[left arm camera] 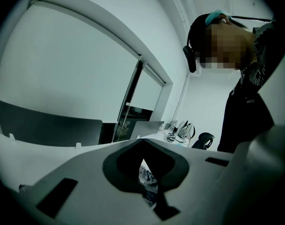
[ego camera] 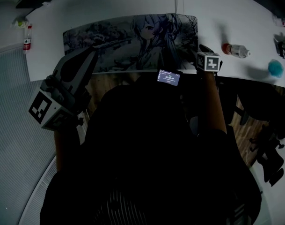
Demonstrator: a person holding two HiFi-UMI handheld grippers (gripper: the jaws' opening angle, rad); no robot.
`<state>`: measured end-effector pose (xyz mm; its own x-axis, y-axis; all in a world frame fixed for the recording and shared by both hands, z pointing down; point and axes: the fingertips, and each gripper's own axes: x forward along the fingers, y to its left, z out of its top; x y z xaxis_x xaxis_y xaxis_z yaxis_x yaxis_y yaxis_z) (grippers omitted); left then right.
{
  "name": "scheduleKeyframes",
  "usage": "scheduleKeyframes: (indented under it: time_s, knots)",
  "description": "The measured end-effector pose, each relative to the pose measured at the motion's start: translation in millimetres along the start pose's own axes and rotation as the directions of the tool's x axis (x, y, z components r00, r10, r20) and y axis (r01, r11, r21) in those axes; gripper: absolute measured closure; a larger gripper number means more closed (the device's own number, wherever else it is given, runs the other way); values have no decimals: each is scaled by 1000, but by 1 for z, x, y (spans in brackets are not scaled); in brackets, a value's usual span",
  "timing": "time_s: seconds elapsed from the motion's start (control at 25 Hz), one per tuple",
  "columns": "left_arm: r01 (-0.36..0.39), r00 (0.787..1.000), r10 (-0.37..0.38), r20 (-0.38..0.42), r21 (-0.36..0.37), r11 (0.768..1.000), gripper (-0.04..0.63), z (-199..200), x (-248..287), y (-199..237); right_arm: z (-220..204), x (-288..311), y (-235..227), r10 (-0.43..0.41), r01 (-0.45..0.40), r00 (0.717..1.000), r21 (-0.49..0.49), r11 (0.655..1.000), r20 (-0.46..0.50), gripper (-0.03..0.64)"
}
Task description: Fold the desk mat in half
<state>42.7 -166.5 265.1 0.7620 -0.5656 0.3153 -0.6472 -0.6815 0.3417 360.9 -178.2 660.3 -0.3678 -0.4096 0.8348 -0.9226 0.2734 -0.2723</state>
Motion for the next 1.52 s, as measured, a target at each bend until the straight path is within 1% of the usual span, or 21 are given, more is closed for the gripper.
scheduleKeyframes:
  time_s: [0.12,0.28,0.4,0.48,0.56,0.64,0.68,0.8,0.84,0.88,0.96,1.08,1.16,1.2,1.24,1.28,1.32,1.36,1.44,1.52]
  knots:
    - [-18,1000,18,-12,-4,1000,588,-1,-2,2,-6,6,-1,-31,30,999,-7,1000,-26,328]
    - [-40,999,39,-33,-14,999,588,-12,-6,3,-20,16,-1,-37,39,998,31,999,-56,313]
    - [-57,997,56,-51,-25,998,588,-20,-10,5,-26,20,-2,-88,90,995,26,996,-48,313]
    - [-59,997,57,-58,-37,998,588,-24,-11,4,-25,21,-5,-109,111,994,52,993,-32,319]
    - [-57,997,54,-61,-55,997,588,-28,-12,2,-23,19,-11,-103,104,995,108,989,-20,384]
    - [-57,997,53,-64,-65,996,588,-31,-13,3,-21,17,-19,-98,100,995,142,985,-20,470]
    - [-56,997,52,-65,-67,996,588,-33,-13,3,-21,16,-20,-83,85,996,170,982,-20,494]
    - [-57,996,52,-69,-67,996,588,-37,-11,1,-18,13,-13,23,-24,1000,273,962,6,497]
    - [-61,996,56,-72,-65,996,588,-38,-11,1,-18,10,-13,35,-39,999,288,957,18,489]
    - [-66,995,61,-77,-64,996,588,-39,-11,1,-19,8,-15,30,-36,999,289,957,26,480]
    - [-74,994,68,-85,-66,995,588,-42,-13,1,-23,6,-23,-6,-1,1000,246,969,28,424]
    - [-89,992,82,-92,-77,993,588,-47,-18,3,-29,9,-18,-51,53,999,127,991,-14,364]
    - [-94,992,86,-93,-83,992,588,-48,-20,4,-33,14,-9,-86,87,995,30,996,-49,359]
    - [-92,992,84,-93,-82,992,588,-49,-20,4,-33,16,-4,-92,91,995,-23,996,-47,364]
    - [-88,992,80,-96,-79,993,588,-50,-19,2,-33,17,1,-89,86,995,-70,994,-37,377]
    - [-84,992,77,-102,-75,994,588,-52,-19,0,-34,17,2,-86,82,996,-107,991,-31,414]
    - [-84,991,76,-114,-72,994,588,-56,-19,-2,-36,16,2,-78,74,996,-126,989,-31,455]
    - [-88,988,79,-131,-70,994,588,-60,-20,-4,-38,15,3,-59,54,998,-124,991,-35,494]
    - [-100,983,88,-161,-67,993,588,-65,-23,-5,-39,16,10,7,-9,999,-75,997,-37,569]
    - [-103,982,90,-167,-74,992,588,-66,-25,-2,-36,16,12,72,-72,997,9,997,-4,575]
